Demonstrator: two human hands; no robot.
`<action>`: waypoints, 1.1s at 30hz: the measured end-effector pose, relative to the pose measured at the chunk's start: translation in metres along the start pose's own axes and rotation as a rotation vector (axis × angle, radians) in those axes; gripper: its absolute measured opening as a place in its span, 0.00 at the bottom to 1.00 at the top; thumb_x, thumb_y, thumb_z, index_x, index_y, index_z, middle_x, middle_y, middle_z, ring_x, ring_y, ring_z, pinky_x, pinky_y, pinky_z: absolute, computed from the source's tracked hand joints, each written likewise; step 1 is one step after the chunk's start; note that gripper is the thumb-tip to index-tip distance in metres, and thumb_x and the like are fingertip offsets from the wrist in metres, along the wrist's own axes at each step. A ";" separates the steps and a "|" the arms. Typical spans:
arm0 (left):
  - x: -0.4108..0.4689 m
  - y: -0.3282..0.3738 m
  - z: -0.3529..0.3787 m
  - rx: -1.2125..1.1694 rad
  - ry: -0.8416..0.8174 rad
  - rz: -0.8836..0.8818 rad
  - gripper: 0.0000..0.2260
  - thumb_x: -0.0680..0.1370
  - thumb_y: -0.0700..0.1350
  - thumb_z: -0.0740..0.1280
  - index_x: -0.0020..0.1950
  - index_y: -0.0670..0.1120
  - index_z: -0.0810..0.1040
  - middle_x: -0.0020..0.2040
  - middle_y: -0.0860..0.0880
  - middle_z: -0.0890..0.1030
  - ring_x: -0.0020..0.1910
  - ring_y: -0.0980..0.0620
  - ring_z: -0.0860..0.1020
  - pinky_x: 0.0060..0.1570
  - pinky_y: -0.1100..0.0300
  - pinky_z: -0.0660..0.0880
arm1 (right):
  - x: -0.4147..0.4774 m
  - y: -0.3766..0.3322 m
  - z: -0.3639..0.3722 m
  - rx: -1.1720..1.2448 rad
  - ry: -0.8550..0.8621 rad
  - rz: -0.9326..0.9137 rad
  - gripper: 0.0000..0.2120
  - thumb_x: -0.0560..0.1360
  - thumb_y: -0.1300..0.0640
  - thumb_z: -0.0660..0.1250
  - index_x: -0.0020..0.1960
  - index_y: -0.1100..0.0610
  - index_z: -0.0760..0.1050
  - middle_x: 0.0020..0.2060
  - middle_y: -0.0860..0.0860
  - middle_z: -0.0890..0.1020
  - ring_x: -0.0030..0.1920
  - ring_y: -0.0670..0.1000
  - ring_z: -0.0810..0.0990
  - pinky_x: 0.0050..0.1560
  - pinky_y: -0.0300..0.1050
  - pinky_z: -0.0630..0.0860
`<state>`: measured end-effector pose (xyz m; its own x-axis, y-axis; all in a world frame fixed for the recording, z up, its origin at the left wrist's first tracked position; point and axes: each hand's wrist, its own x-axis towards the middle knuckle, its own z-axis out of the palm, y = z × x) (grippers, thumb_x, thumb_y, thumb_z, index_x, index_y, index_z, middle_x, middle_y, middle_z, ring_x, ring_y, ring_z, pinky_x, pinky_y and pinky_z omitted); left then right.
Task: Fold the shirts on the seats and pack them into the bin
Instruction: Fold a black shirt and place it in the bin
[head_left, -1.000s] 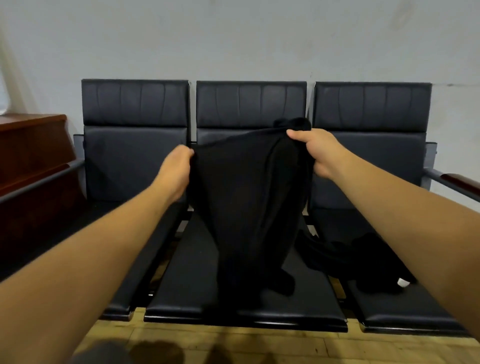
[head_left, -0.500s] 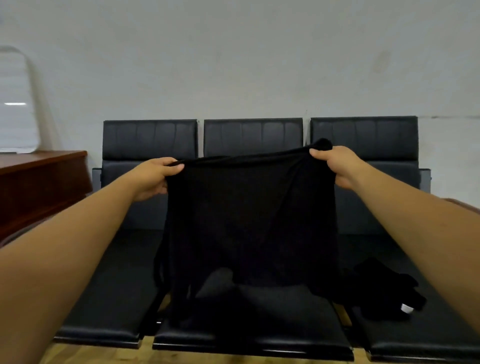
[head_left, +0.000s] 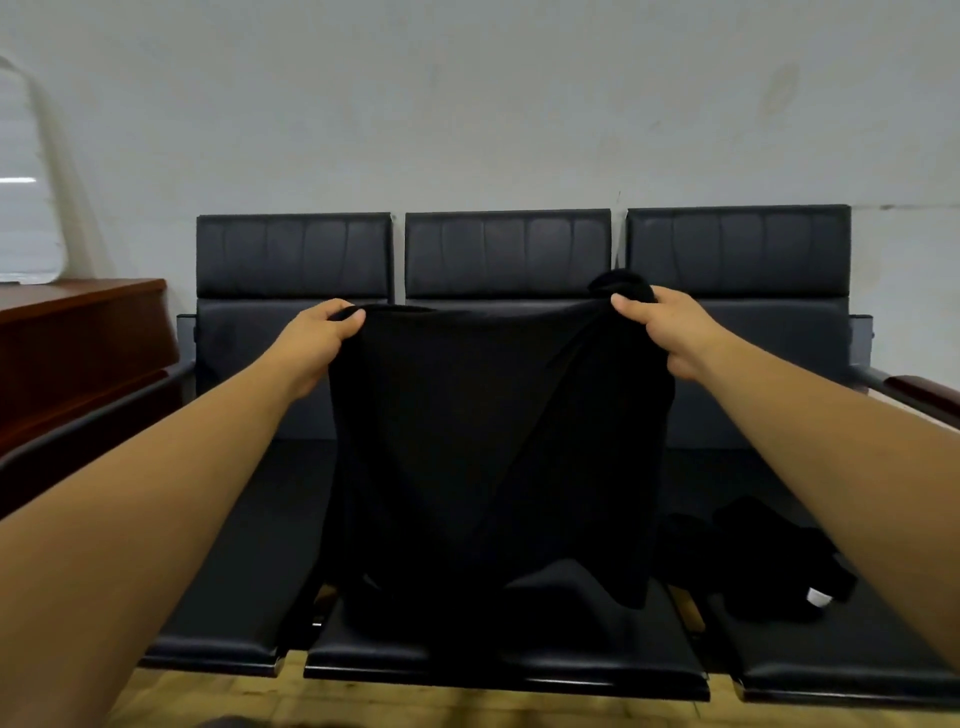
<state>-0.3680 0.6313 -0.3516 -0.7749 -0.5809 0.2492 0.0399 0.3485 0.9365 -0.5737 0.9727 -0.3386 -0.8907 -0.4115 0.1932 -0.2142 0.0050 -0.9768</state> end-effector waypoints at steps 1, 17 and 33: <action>0.003 -0.006 0.001 0.006 0.034 -0.001 0.07 0.83 0.47 0.65 0.54 0.47 0.81 0.54 0.44 0.84 0.55 0.45 0.82 0.60 0.48 0.78 | 0.002 0.004 0.001 -0.030 0.009 -0.012 0.11 0.78 0.53 0.72 0.58 0.55 0.81 0.51 0.54 0.86 0.53 0.56 0.85 0.54 0.53 0.82; 0.085 -0.071 0.068 -0.026 -0.066 -0.409 0.19 0.87 0.43 0.57 0.78 0.47 0.62 0.58 0.29 0.79 0.44 0.38 0.82 0.40 0.50 0.83 | 0.084 0.077 0.038 -0.257 0.120 -0.046 0.12 0.82 0.55 0.66 0.63 0.57 0.78 0.55 0.56 0.83 0.55 0.56 0.81 0.58 0.51 0.79; 0.095 -0.053 0.104 -0.587 -0.137 -0.325 0.11 0.84 0.39 0.59 0.66 0.39 0.71 0.59 0.38 0.78 0.50 0.43 0.82 0.41 0.53 0.84 | 0.025 0.006 0.095 -0.883 -0.320 -0.641 0.04 0.76 0.57 0.71 0.47 0.57 0.79 0.40 0.50 0.82 0.44 0.51 0.80 0.46 0.46 0.74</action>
<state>-0.5094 0.6346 -0.4035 -0.8767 -0.4767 -0.0642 0.0974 -0.3067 0.9468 -0.5597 0.8761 -0.3484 -0.3990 -0.7827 0.4776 -0.9141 0.2982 -0.2748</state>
